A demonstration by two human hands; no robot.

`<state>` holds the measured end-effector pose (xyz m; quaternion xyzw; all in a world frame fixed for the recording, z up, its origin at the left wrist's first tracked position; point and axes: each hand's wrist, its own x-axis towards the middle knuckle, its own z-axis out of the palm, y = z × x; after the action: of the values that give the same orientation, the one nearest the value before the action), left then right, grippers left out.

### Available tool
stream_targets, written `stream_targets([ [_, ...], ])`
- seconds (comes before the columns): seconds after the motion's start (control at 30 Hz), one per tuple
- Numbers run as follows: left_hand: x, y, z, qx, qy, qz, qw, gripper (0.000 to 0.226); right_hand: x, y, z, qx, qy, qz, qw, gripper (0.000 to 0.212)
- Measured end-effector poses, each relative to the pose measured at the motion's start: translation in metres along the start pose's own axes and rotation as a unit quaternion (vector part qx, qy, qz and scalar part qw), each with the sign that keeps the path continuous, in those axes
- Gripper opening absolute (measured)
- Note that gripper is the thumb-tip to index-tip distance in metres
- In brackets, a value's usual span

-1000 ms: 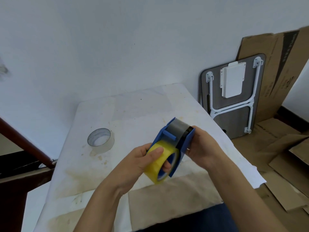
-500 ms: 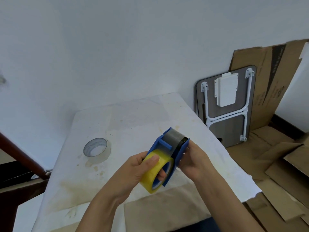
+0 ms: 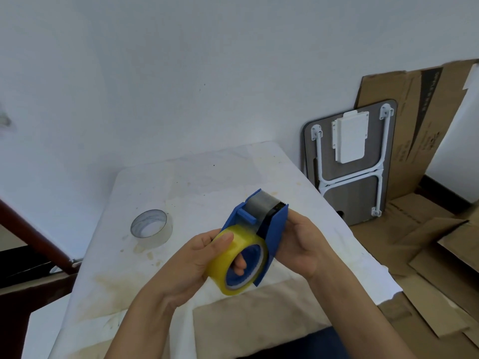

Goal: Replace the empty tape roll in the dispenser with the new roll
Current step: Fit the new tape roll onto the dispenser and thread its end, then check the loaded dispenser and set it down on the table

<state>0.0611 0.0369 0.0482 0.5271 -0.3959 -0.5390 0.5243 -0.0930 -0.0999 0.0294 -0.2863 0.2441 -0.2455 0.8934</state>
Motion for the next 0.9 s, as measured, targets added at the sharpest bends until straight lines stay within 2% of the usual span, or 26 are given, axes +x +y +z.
stream_targets([
  [0.1, -0.001, -0.007, -0.006, -0.058, -0.004, 0.003, 0.998, 0.047, -0.002, 0.010, 0.002, -0.041, -0.045, 0.021, 0.998, 0.079],
  [0.2, -0.001, -0.011, -0.012, -0.101, -0.029, -0.007, 0.994, 0.049, -0.007, 0.013, 0.003, -0.084, -0.093, 0.032, 0.992, 0.060],
  [0.27, -0.001, -0.010, -0.014, -0.146, -0.027, -0.028, 0.989, 0.050, -0.011, 0.010, 0.004, -0.129, -0.098, 0.044, 0.986, 0.050],
  [0.4, 0.005, -0.004, -0.008, -0.201, 0.059, -0.101, 0.973, 0.054, -0.017, 0.006, 0.012, -0.142, -0.117, 0.064, 0.981, 0.059],
  [0.5, 0.014, 0.000, -0.004, -0.199, 0.123, -0.140, 0.962, 0.053, -0.016, 0.013, 0.014, -0.107, -0.128, 0.030, 0.986, 0.063],
  [0.57, 0.020, 0.000, -0.007, -0.193, 0.131, -0.144, 0.962, 0.049, -0.017, 0.018, 0.015, -0.114, -0.117, 0.000, 0.987, 0.061],
  [0.63, 0.026, -0.002, -0.013, -0.134, 0.164, -0.108, 0.971, 0.034, -0.021, 0.018, 0.022, -0.170, -0.093, -0.030, 0.981, 0.041],
  [0.67, 0.028, -0.004, -0.015, -0.083, 0.211, -0.077, 0.971, 0.025, -0.024, 0.015, 0.028, -0.207, -0.074, -0.042, 0.975, 0.036],
  [0.7, 0.028, -0.005, -0.016, -0.036, 0.270, -0.043, 0.961, 0.019, -0.025, 0.012, 0.032, -0.254, -0.053, -0.052, 0.964, 0.037],
  [0.77, 0.024, -0.002, -0.015, 0.016, 0.370, 0.027, 0.928, 0.014, -0.025, 0.007, 0.039, -0.355, -0.003, -0.069, 0.932, 0.054],
  [0.8, 0.021, 0.001, -0.013, 0.033, 0.403, 0.060, 0.912, 0.013, -0.023, 0.005, 0.042, -0.386, 0.027, -0.077, 0.919, 0.059],
  [0.9, 0.011, 0.016, 0.002, 0.107, 0.459, 0.164, 0.867, 0.008, -0.014, 0.007, 0.042, -0.431, 0.095, -0.114, 0.890, 0.053],
])
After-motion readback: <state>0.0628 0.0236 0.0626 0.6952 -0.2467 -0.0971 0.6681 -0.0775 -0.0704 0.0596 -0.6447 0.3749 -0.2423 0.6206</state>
